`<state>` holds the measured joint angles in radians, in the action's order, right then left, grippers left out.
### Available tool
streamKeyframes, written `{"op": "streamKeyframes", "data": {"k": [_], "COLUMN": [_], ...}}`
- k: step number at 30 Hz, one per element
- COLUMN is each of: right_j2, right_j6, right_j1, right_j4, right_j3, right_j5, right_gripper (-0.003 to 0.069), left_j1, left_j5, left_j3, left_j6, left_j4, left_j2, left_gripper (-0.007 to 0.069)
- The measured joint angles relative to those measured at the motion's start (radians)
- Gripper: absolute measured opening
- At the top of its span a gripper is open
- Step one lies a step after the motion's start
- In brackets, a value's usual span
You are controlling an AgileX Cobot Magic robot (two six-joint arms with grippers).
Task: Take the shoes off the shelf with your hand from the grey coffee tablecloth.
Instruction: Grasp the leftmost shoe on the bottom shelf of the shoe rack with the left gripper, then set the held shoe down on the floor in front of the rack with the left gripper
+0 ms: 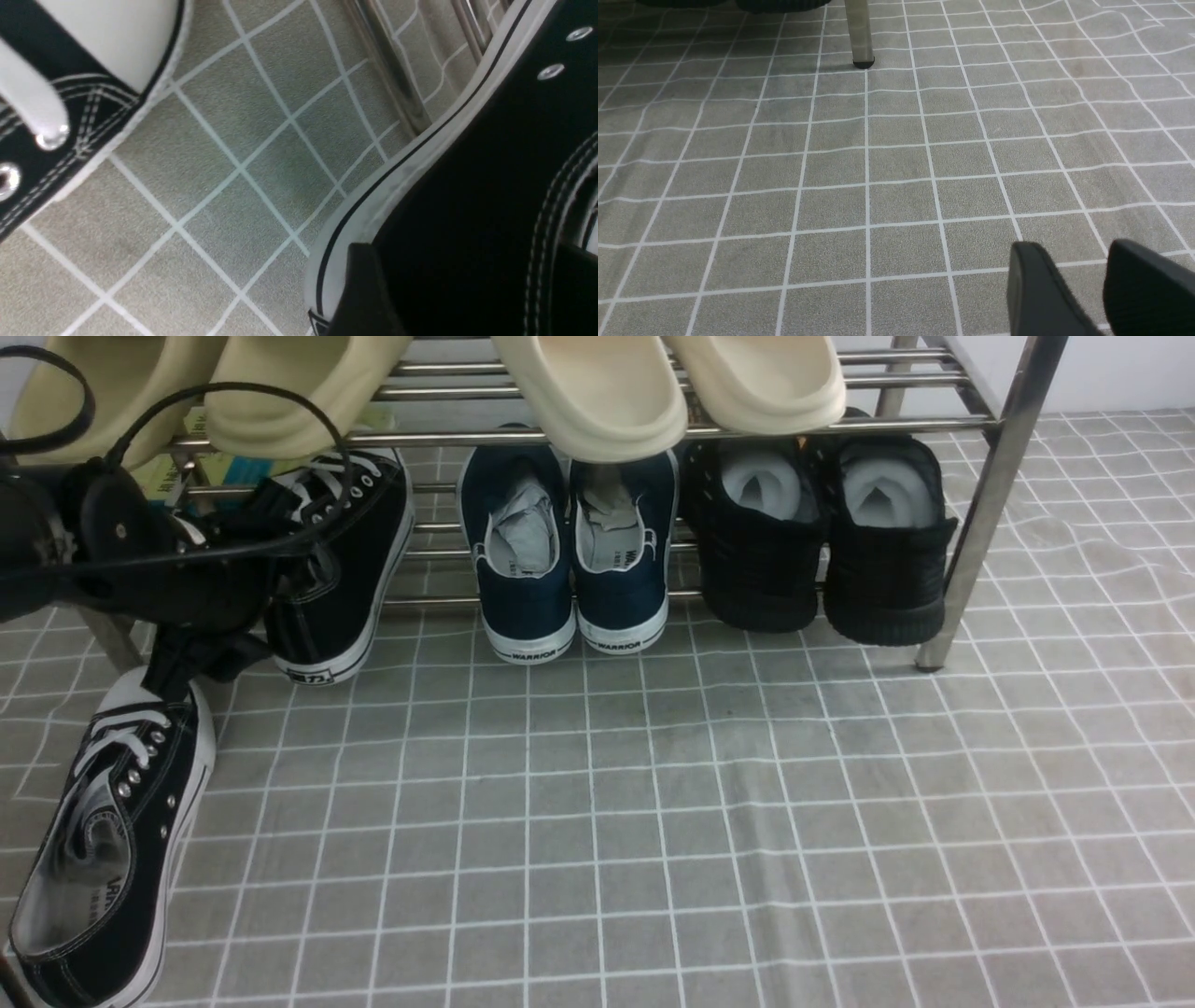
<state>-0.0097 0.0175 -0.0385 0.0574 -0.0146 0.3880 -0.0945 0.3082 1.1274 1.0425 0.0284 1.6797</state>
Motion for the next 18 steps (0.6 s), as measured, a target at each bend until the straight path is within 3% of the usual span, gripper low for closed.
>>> {"op": "streamKeyframes", "data": {"k": [4, 12, 18], "right_j2": [0.000, 0.000, 0.000], "right_j6": [0.000, 0.000, 0.000], "right_j1": [0.000, 0.000, 0.000], "right_j4": [0.000, 0.000, 0.000], "right_j3": [0.000, 0.000, 0.000], "right_j5": [0.000, 0.000, 0.000], "right_gripper": [0.0239, 0.0239, 0.0239], "left_j1": [0.000, -0.001, -0.002], "left_j5": [0.017, 0.139, 0.327], "left_j3": [0.000, 0.000, 0.000], "left_j6": [0.001, -0.001, -0.009], "left_j4": [0.000, -0.003, -0.028], "left_j2": [0.013, 0.017, -0.045], "left_gripper": [0.0422, 0.0047, 0.0027]}}
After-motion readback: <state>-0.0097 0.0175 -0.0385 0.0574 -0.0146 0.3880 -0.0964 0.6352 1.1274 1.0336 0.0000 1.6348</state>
